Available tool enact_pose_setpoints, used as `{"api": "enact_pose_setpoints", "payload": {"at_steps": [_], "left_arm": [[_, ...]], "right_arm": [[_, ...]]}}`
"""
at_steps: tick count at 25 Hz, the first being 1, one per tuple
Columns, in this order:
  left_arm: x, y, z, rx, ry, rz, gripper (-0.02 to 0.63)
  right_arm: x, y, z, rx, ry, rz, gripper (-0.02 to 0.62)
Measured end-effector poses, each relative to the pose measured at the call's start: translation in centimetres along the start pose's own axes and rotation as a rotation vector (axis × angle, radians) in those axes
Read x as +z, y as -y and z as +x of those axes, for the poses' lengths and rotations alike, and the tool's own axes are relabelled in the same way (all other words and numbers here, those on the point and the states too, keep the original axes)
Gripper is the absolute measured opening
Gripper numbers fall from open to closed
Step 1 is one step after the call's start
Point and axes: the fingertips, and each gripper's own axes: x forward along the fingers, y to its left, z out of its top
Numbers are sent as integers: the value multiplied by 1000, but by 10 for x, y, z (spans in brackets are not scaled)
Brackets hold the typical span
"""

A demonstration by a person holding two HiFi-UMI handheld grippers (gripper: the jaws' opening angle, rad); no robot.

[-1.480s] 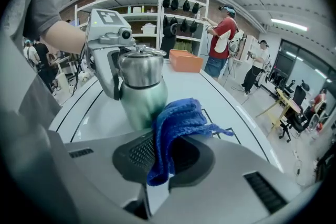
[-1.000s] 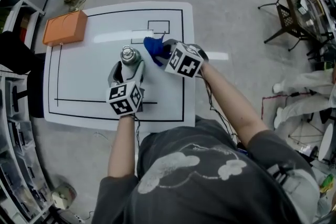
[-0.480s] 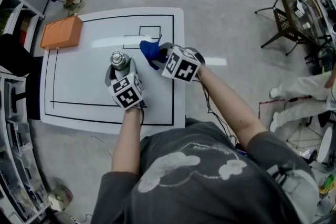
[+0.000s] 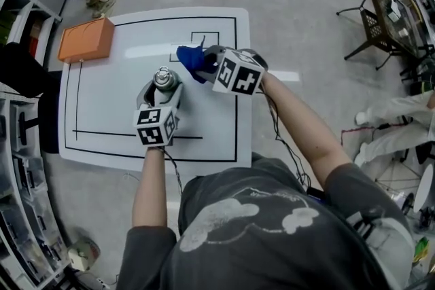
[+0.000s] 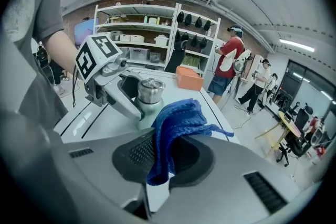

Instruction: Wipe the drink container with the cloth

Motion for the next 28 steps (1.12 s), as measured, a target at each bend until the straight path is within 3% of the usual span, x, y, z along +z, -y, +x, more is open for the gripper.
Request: {"api": "enact_pose_setpoints", "payload": {"at_steps": [7, 16, 21, 28], "left_arm": [[1, -1, -4, -286, -14, 161, 331], [0, -7, -12, -664, -62, 350, 331], [-1, -5, -15, -746, -75, 427, 331], [-3, -7, -16, -750, -49, 432, 331]], "right_arm": [[42, -10, 25, 128, 60, -80, 43], [50, -7, 57, 214, -10, -165, 41], [42, -3, 75, 228, -50, -142, 40], [22, -7, 100, 234, -127, -107, 40]]}}
